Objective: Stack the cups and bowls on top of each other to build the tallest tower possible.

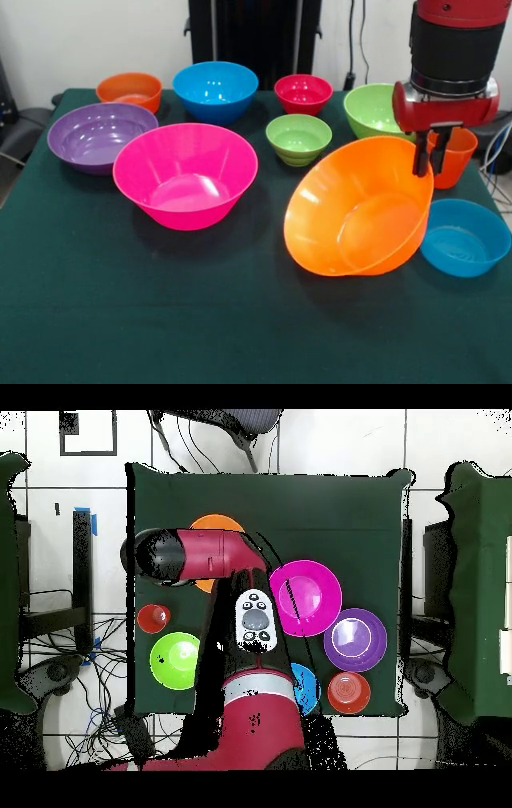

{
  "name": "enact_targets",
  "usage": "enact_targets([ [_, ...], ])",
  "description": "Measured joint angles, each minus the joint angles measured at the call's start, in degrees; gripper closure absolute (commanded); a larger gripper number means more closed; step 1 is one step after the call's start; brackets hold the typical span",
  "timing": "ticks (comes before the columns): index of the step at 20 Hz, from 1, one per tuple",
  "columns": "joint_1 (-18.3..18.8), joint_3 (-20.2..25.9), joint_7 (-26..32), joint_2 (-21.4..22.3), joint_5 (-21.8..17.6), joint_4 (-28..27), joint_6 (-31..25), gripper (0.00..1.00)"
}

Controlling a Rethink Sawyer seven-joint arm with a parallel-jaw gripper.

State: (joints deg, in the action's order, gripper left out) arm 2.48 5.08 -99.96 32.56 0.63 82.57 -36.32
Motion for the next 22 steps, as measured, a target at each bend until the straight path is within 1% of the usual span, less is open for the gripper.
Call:
enact_targets([
  [4,0.5,0.8,0.0,0.0,-0.1,-3.3,-4.3,1.0],
  [11,0.5,2.0,0.0,0.3,-0.2,-6.9,-9.5,1.0],
  [17,0.5,3.1,0.0,-0.1,-0.2,-10.3,-12.8,1.0],
  [22,0.5,4.1,0.0,-1.2,-0.2,-13.8,-13.8,1.0],
])
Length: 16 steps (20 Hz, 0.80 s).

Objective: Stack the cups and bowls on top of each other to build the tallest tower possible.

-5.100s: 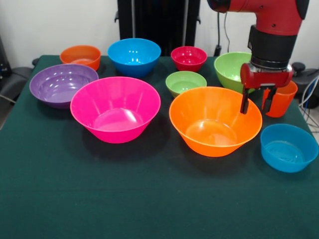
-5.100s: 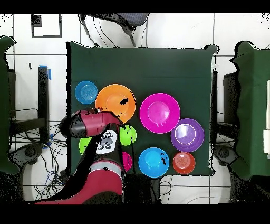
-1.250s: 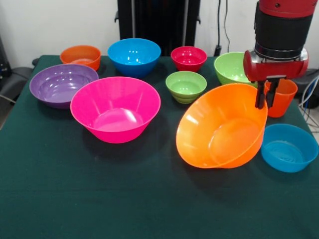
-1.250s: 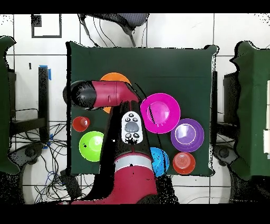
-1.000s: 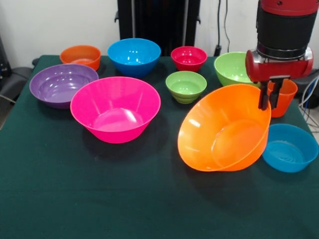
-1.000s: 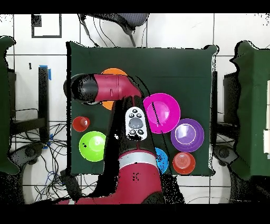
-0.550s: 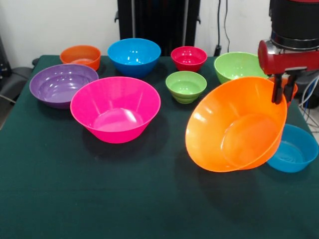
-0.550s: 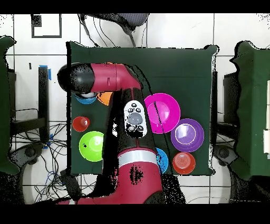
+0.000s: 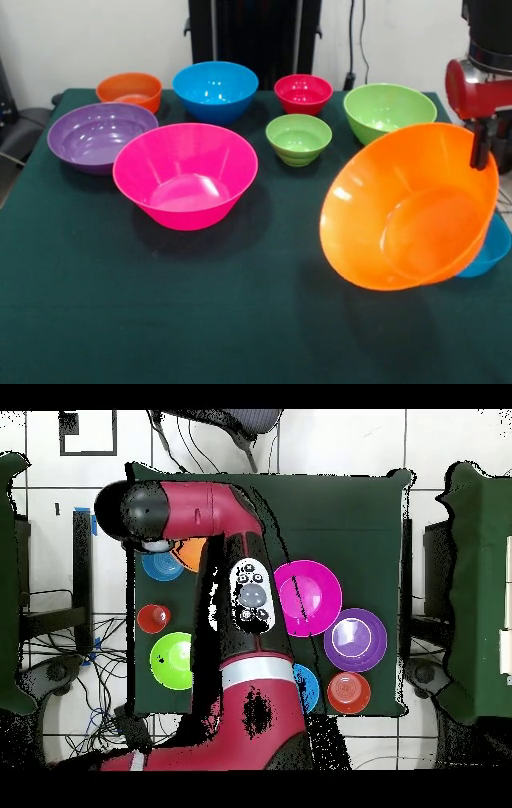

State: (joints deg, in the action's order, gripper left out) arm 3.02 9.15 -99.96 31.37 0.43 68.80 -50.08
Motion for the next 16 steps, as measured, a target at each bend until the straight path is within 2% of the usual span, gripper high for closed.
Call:
enact_targets([
  [7,0.7,3.3,0.0,-3.2,0.1,-5.0,-1.3,1.0],
  [16,4.2,9.9,0.0,-10.8,0.2,-10.8,-2.8,1.0],
])
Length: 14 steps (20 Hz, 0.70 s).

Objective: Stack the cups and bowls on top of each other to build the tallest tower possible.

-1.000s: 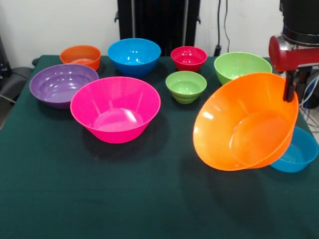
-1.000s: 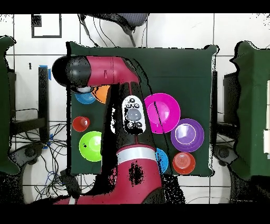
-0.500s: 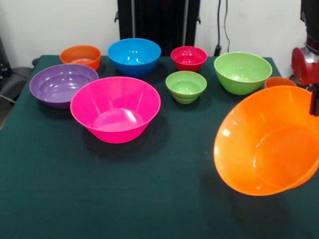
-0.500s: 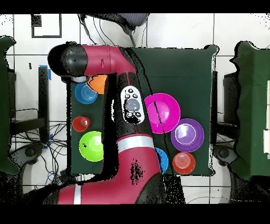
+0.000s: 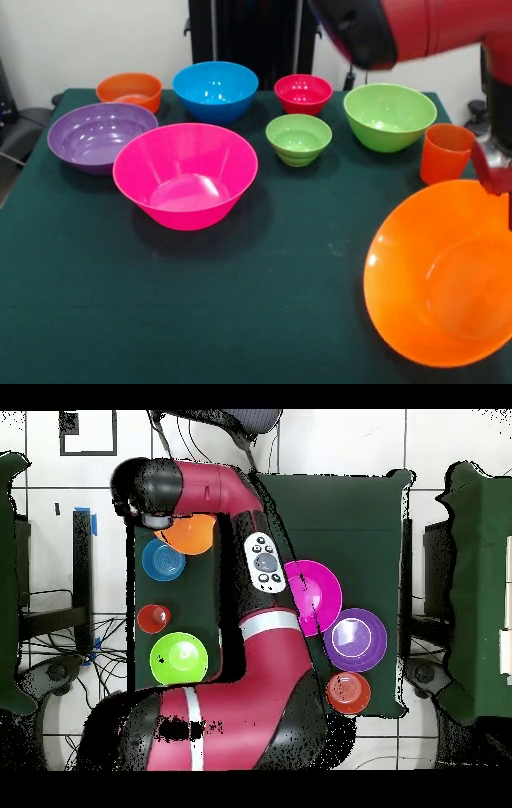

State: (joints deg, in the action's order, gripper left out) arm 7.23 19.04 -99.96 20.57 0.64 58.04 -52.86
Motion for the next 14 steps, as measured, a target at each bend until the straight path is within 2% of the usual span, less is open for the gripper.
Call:
enact_targets([
  [5,2.1,3.6,0.0,-2.6,0.2,-2.3,-1.2,1.0],
  [14,3.9,5.9,0.0,-4.7,-0.2,-6.6,-5.6,1.0],
])
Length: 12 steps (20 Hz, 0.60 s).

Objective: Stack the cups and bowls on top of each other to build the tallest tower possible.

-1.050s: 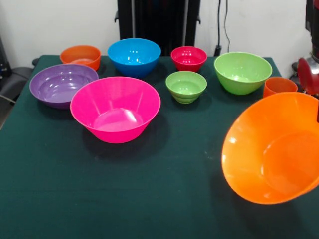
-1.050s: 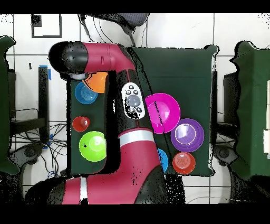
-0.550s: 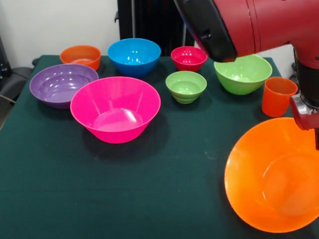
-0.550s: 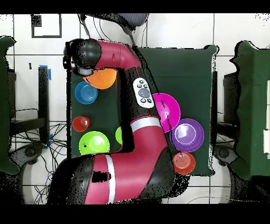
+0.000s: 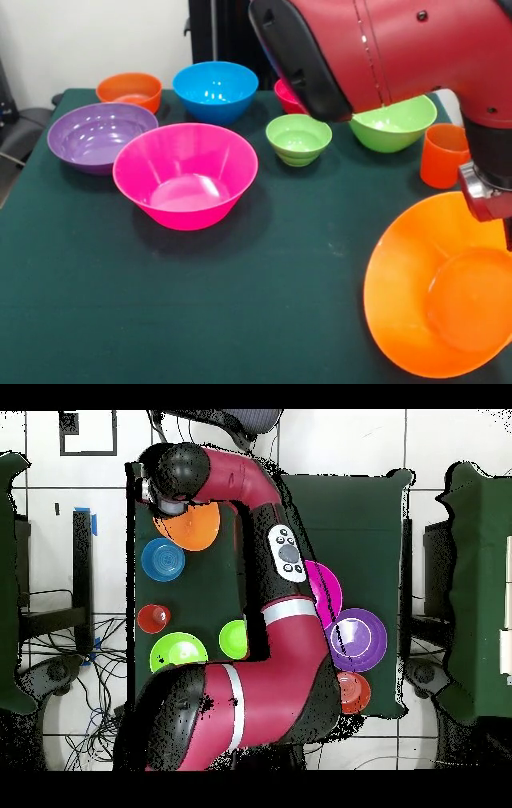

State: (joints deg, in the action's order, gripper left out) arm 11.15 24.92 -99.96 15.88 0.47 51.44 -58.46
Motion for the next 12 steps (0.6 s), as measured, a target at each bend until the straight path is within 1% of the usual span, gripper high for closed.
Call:
enact_targets([
  [2,0.4,0.7,0.0,-1.0,-0.1,-1.9,-2.1,1.0],
  [12,1.0,2.7,0.0,-4.1,-0.5,-7.9,-6.6,1.0],
])
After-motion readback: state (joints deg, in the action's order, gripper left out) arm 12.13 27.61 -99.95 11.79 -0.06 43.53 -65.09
